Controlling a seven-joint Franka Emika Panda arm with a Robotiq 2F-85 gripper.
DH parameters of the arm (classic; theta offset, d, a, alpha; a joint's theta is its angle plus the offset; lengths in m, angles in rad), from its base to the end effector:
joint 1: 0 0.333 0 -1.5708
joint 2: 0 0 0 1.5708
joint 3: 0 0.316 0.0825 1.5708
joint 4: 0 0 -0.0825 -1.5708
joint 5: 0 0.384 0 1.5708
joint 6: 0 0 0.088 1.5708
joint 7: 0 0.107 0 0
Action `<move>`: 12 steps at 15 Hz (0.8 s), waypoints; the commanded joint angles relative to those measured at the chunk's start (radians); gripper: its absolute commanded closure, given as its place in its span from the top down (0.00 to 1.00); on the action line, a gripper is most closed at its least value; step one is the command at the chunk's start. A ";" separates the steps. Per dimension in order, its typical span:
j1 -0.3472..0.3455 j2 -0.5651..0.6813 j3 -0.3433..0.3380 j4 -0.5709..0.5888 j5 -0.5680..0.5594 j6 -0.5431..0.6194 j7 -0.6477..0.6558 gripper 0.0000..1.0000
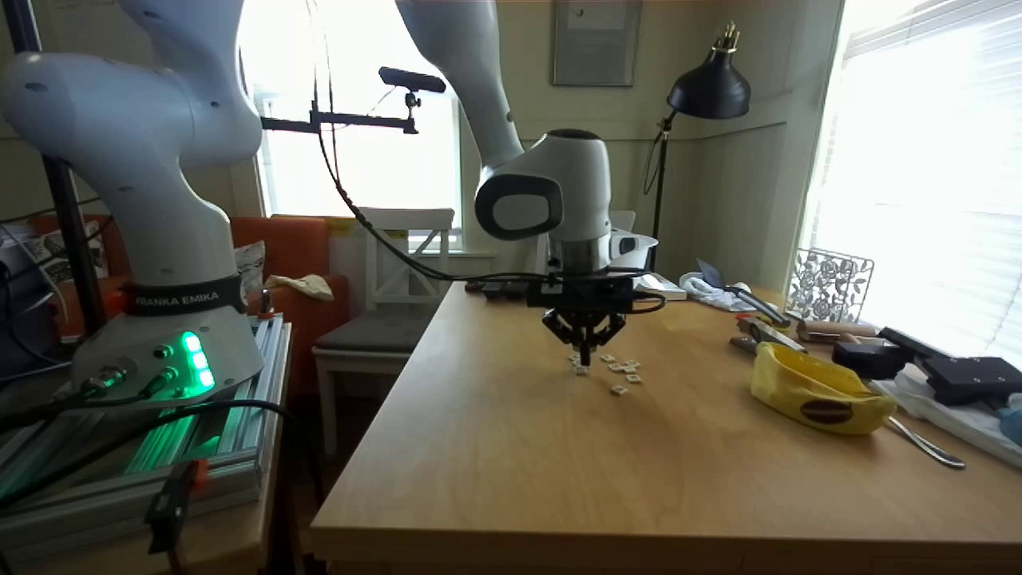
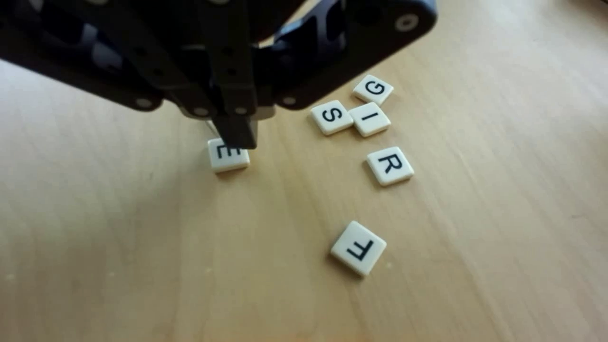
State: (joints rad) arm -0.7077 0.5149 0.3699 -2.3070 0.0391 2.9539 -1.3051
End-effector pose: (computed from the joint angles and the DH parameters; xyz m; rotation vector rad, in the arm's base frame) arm 0.5060 -0.1710 0.1524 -2.8201 -1.3114 -0.3844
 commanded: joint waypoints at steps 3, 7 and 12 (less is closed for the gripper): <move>-0.061 -0.033 0.058 -0.027 0.133 0.014 0.062 0.00; -0.009 -0.042 0.007 -0.009 0.193 0.006 0.245 0.00; 0.052 -0.037 -0.038 0.020 0.202 -0.001 0.495 0.00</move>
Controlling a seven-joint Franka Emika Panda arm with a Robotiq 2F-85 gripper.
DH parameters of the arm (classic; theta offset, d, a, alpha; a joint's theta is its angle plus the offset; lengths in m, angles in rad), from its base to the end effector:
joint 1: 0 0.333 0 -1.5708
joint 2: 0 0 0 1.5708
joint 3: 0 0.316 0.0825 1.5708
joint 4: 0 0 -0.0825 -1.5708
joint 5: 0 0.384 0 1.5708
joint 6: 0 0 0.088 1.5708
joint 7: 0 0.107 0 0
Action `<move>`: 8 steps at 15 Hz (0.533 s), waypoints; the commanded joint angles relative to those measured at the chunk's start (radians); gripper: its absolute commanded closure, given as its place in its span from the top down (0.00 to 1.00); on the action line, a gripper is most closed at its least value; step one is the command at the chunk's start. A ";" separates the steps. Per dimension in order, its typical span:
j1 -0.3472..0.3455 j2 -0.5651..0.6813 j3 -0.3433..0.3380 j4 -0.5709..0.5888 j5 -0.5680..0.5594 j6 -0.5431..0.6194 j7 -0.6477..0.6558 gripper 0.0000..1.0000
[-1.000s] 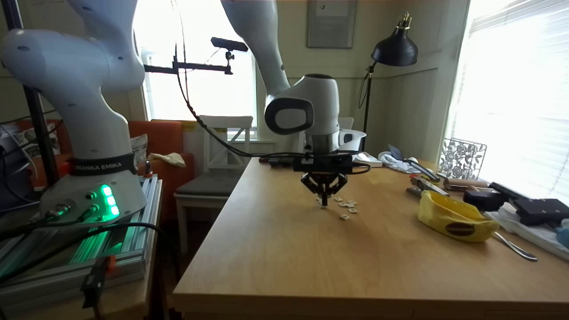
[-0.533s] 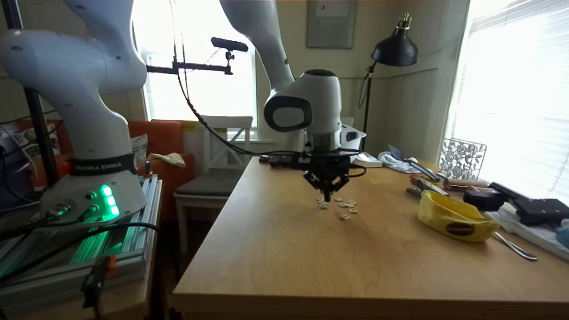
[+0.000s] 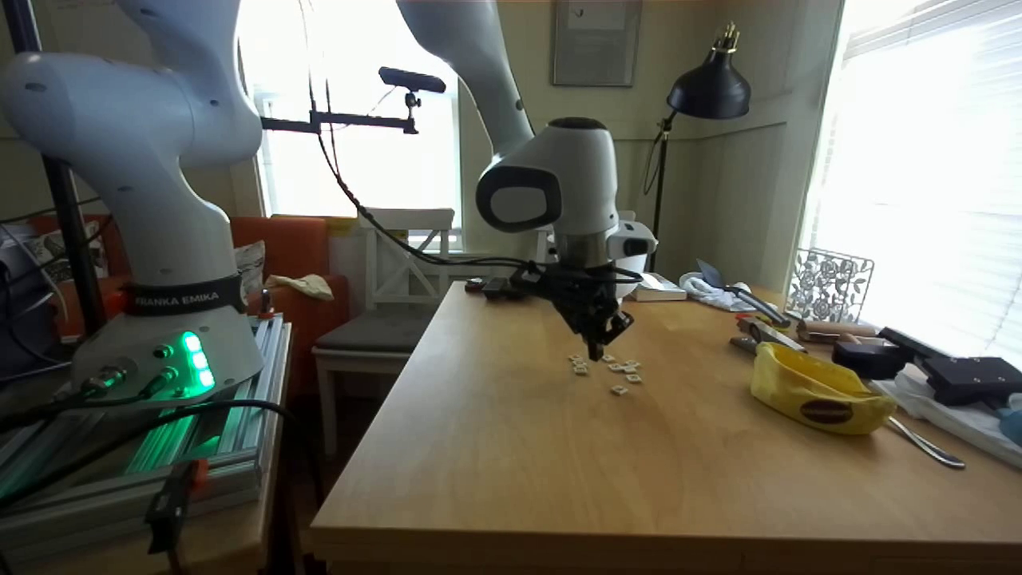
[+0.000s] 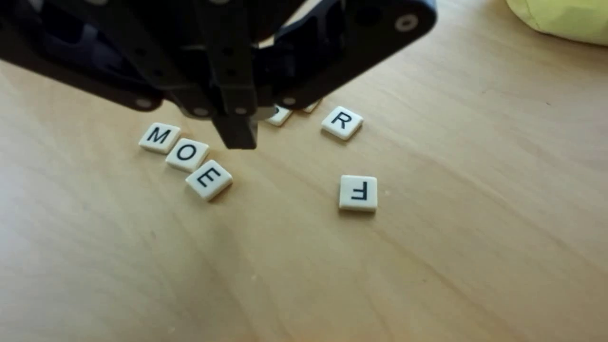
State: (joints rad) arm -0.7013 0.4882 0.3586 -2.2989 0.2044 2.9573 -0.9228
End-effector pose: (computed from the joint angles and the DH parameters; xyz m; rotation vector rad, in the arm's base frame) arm 0.5064 -0.1879 0.1653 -3.0050 -0.4960 -0.4242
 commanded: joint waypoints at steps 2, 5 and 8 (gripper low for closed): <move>0.065 0.002 -0.033 0.028 0.030 0.005 0.190 0.00; 0.107 0.019 -0.058 0.060 0.014 0.012 0.299 0.00; 0.149 0.034 -0.090 0.088 0.001 0.015 0.388 0.00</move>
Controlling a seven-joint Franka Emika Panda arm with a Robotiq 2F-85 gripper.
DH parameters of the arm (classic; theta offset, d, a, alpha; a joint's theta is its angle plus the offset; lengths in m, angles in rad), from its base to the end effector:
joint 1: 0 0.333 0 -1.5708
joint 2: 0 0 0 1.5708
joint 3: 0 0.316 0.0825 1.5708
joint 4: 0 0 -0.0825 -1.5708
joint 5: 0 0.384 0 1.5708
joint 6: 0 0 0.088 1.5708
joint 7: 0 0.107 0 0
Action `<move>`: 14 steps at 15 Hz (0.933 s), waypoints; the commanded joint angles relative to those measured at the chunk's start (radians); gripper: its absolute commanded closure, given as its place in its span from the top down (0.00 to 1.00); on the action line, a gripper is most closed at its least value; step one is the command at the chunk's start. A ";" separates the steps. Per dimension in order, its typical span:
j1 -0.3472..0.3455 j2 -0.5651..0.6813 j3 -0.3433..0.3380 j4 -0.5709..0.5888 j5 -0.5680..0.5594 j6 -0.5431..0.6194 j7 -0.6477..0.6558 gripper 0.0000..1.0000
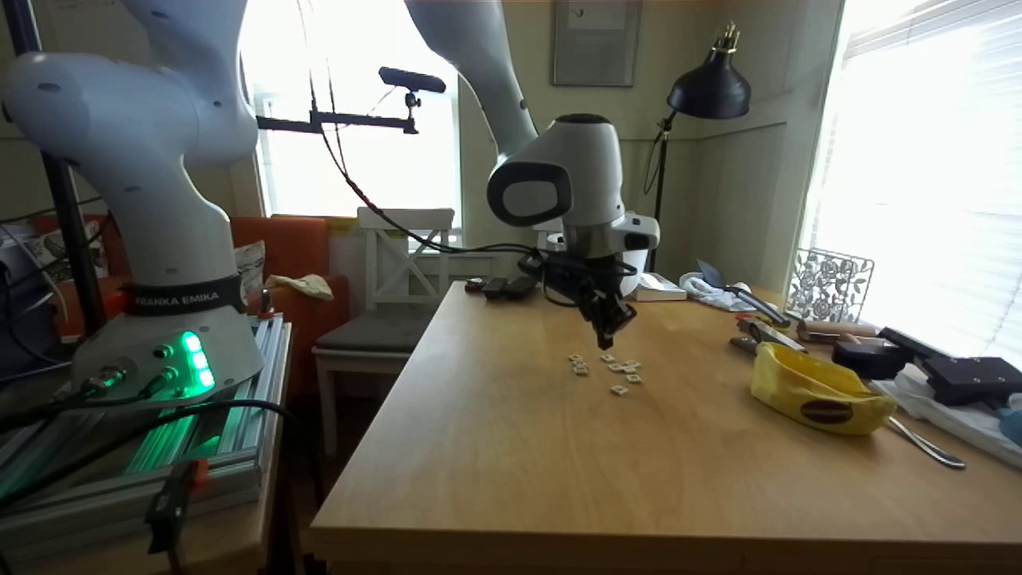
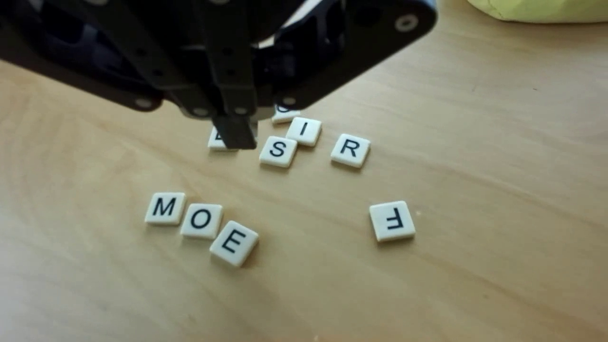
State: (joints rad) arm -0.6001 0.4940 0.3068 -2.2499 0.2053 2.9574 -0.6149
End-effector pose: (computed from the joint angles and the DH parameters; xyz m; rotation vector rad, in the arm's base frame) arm 0.5311 -0.1711 0.1742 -3.0264 -0.1093 -0.4365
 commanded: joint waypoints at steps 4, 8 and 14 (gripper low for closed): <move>0.114 0.051 -0.103 0.075 -0.022 0.006 0.180 0.00; 0.169 0.079 -0.163 0.100 -0.031 -0.001 0.248 0.00; 0.207 0.112 -0.205 0.125 -0.039 -0.014 0.302 0.00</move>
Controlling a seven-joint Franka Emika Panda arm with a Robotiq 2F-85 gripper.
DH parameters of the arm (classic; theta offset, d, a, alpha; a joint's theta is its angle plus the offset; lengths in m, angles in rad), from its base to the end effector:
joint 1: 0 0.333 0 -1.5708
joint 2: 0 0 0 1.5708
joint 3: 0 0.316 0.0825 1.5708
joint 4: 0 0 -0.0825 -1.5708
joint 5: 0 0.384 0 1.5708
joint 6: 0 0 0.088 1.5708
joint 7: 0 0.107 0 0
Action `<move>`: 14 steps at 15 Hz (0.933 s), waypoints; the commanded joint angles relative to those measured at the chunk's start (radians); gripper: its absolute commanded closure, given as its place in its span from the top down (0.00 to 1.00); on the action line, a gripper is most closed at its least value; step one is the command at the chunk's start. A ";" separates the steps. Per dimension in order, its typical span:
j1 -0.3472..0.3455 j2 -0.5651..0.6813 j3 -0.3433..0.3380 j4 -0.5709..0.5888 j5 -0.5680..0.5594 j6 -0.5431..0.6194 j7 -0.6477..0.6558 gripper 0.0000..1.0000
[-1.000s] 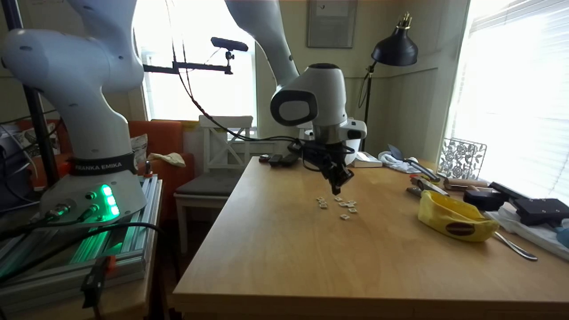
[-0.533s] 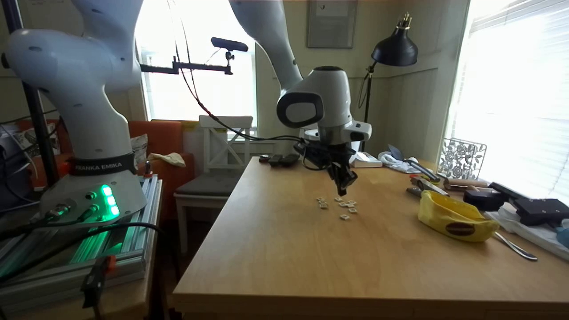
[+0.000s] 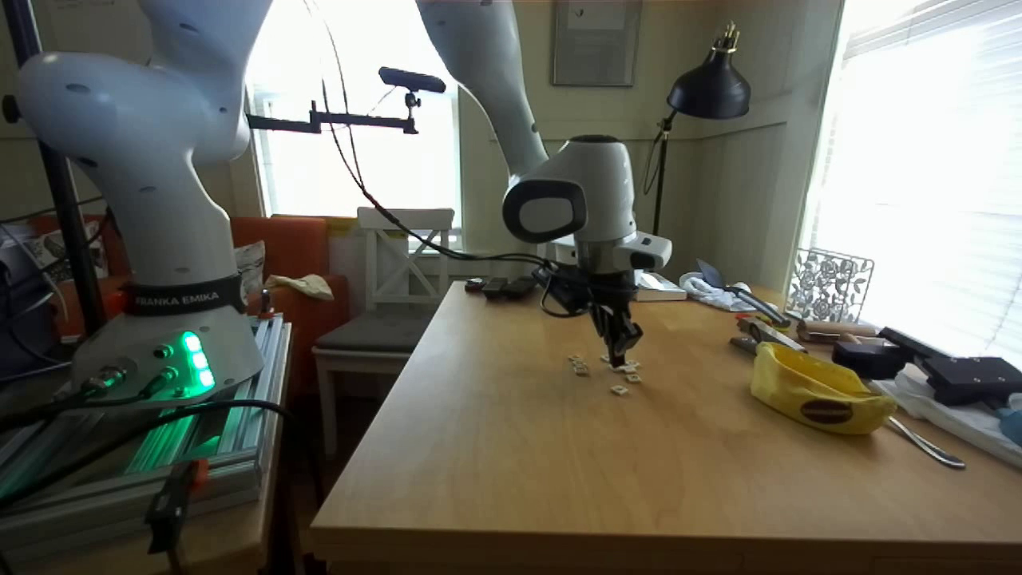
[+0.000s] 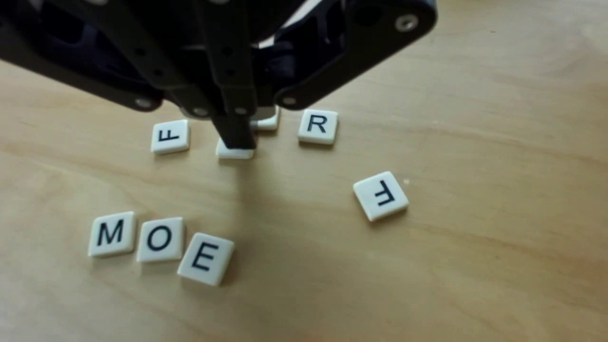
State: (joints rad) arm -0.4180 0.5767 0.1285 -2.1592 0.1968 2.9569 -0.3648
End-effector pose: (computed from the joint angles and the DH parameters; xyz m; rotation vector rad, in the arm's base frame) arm 0.5500 -0.1765 0.1487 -3.0624 0.2190 -0.3810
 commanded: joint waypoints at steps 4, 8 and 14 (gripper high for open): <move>0.028 0.040 -0.038 0.049 -0.041 -0.060 0.053 0.00; 0.051 0.036 -0.073 0.046 -0.056 -0.109 0.054 0.00; 0.014 0.016 -0.054 0.008 -0.028 -0.110 0.024 0.00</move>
State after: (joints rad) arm -0.3882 0.5823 0.0726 -2.1228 0.1777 2.8585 -0.3387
